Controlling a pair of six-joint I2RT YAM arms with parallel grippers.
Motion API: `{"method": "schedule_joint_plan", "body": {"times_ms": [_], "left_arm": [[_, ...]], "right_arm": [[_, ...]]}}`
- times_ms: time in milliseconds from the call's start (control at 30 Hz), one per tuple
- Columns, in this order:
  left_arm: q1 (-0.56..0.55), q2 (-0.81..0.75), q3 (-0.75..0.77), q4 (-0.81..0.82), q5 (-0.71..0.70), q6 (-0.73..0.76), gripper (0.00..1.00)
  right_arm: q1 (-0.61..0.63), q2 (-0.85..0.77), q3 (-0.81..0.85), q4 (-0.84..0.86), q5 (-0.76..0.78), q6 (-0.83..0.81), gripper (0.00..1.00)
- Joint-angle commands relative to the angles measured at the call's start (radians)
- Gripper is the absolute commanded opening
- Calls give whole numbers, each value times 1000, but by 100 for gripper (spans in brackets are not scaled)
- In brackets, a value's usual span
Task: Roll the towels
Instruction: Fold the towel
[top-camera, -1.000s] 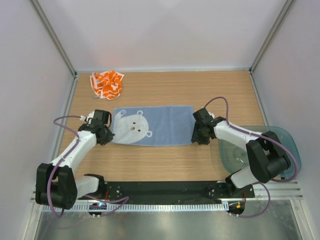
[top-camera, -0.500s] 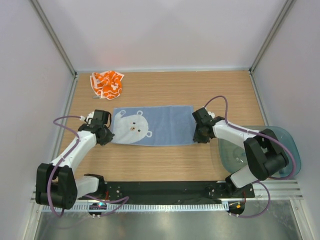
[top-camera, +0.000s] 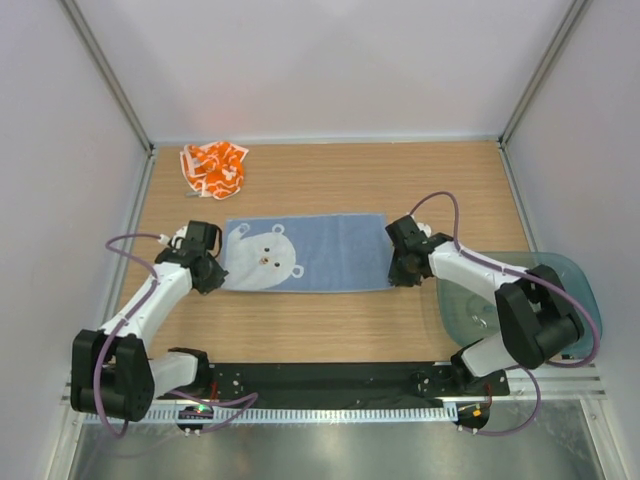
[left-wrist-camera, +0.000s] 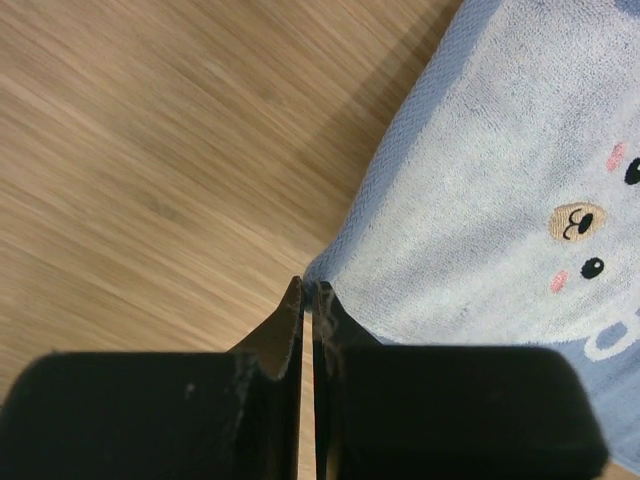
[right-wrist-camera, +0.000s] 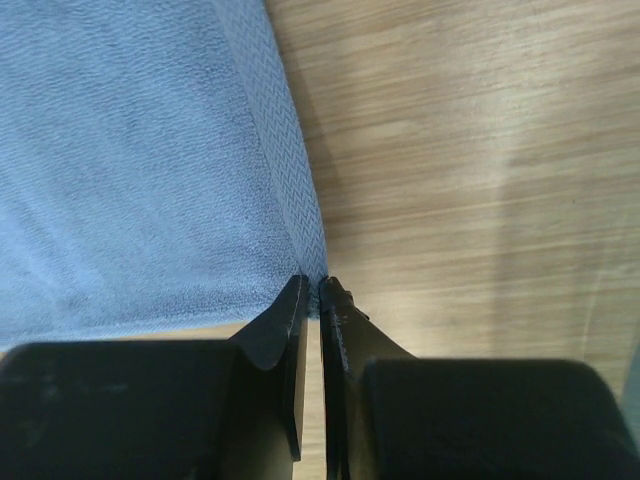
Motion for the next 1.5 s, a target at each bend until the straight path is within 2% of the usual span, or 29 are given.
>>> {"method": "schedule_joint_plan", "body": {"times_ms": [0,300,500,667,867,1033,1467], "left_arm": [[8,-50,38,-52,-1,3,0],[8,-127,39,-103,61,-23,0],[8,-139,117,-243,87,-31,0],[8,-154,182,-326,97,-4,1],[9,-99,283,-329,62,45,1],[17,54,363,-307,50,79,0],[35,410,585,-280,39,131,1]], "right_arm": [[21,-81,43,-54,17,0,1],[123,-235,51,-189,63,59,1],[145,-386,42,-286,135,118,1],[145,-407,81,-338,162,108,1],[144,-326,176,-343,194,65,1],[124,-191,284,-337,234,13,1],[6,57,408,-260,137,-79,1]]}}
